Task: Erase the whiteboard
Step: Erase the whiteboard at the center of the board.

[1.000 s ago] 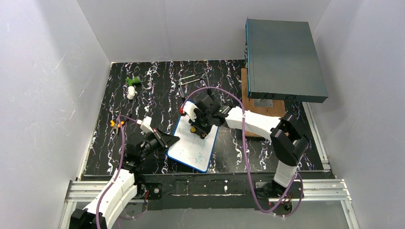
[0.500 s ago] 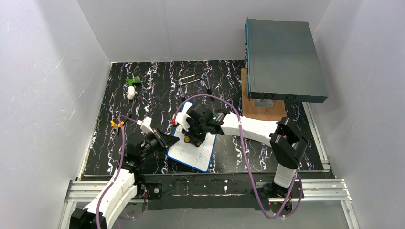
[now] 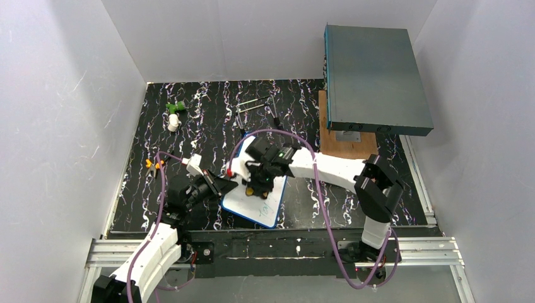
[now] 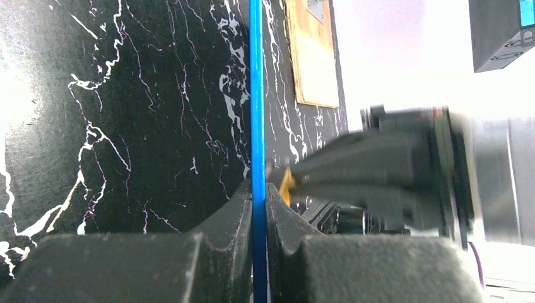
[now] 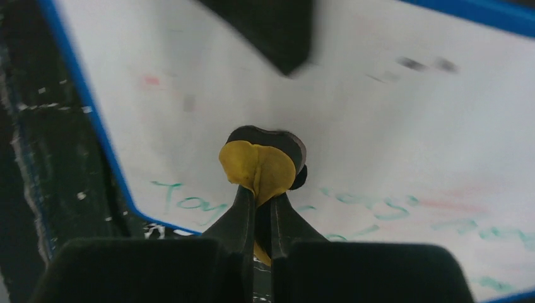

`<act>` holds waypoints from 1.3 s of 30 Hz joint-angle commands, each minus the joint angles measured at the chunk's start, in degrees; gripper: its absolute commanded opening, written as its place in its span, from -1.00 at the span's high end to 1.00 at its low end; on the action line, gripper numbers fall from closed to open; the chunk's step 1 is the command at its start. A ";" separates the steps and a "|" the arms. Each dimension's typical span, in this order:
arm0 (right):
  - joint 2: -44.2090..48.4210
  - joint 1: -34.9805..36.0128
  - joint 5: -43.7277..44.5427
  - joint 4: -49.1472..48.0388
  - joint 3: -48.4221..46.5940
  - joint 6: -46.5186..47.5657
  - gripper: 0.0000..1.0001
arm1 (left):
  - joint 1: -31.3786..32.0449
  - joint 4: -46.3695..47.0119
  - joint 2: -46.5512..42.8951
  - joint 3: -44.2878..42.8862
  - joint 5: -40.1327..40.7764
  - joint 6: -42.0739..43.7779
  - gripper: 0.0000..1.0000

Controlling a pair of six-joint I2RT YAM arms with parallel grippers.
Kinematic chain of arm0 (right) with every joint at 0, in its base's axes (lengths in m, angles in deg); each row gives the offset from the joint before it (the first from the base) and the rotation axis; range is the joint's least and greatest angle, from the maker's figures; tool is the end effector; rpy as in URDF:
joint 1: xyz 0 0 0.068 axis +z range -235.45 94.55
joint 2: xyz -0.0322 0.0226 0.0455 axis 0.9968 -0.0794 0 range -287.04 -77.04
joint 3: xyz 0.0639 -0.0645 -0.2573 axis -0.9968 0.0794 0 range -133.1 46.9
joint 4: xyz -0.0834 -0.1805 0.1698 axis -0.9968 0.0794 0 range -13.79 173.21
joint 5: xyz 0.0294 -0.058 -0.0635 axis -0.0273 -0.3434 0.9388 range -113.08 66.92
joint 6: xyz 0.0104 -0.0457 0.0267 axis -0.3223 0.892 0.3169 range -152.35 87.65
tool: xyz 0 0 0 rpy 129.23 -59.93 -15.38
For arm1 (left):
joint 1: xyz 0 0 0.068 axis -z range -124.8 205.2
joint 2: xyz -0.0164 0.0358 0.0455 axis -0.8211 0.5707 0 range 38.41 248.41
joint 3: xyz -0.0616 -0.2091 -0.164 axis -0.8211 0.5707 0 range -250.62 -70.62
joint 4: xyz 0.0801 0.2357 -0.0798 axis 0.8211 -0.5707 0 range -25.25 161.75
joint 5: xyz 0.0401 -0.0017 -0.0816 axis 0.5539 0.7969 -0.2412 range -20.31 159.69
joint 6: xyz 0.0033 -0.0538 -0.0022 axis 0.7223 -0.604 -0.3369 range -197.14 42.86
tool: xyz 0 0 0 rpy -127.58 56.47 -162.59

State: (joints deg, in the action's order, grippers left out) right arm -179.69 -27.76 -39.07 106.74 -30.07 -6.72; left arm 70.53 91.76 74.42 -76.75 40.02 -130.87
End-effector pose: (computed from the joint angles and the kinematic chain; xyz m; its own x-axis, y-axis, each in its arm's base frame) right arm 0.1975 0.3305 0.2290 -0.0138 -0.7996 -0.6004 -0.9985 0.0429 -0.0341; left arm 0.1421 -0.0573 0.1807 -0.6622 -0.5448 -0.5145 0.2810 0.4559 -0.8445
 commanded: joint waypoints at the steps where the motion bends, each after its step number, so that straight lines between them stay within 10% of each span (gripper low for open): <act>1: -2.16 6.62 -6.47 7.87 -1.70 8.29 0.97 | 0.45 3.97 -1.80 -2.74 -3.88 0.56 1.00; 39: -1.11 -4.04 4.72 -0.83 2.47 1.35 0.97 | 0.46 0.80 -4.94 -3.71 -4.64 0.91 1.00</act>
State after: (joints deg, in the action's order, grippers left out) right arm -180.15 -30.62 -39.84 108.66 -28.63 -5.58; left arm 70.51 88.03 70.55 -77.01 40.32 -129.65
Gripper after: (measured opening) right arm 0.076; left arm 0.064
